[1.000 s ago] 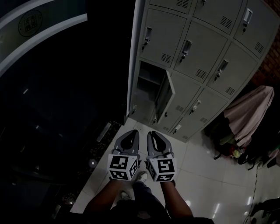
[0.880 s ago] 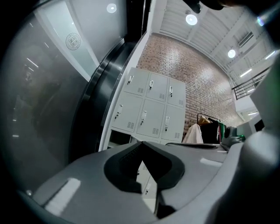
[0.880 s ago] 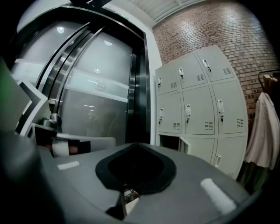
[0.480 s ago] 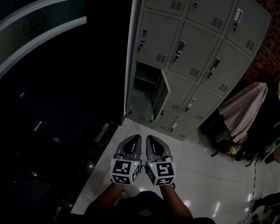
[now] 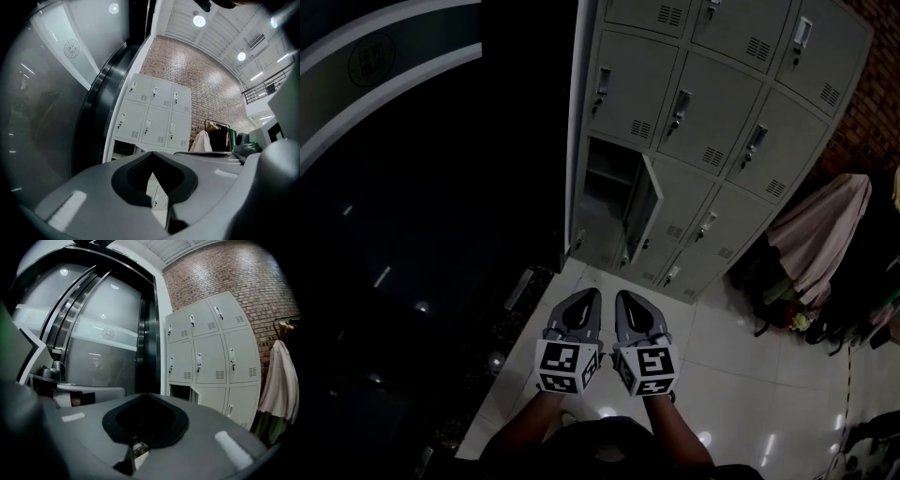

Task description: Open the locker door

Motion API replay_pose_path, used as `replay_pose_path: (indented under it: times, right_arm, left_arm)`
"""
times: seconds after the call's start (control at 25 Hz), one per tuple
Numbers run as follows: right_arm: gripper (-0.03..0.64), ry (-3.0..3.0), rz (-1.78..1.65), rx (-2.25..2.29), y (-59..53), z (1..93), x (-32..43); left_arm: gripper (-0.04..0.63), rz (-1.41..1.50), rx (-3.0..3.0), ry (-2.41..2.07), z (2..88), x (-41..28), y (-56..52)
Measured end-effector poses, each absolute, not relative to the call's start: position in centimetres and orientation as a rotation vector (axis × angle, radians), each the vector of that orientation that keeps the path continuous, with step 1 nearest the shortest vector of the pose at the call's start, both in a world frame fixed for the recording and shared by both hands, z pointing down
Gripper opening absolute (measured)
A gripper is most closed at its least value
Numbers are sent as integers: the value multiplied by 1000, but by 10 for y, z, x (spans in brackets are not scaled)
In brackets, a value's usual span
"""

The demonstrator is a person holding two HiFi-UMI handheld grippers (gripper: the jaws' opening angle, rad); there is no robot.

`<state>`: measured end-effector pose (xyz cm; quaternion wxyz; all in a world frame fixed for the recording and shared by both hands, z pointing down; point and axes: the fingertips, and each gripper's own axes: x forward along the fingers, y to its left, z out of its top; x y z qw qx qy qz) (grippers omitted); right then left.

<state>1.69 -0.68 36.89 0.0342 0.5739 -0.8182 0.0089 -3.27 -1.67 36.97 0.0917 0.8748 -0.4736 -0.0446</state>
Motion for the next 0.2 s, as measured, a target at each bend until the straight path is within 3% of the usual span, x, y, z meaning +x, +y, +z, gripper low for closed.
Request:
replay_pose_path:
  times: [0.2]
  right_arm:
    - [2, -2520, 33, 1771, -10, 369, 16]
  left_arm:
    - [5, -114, 2603, -1406, 372, -35, -19]
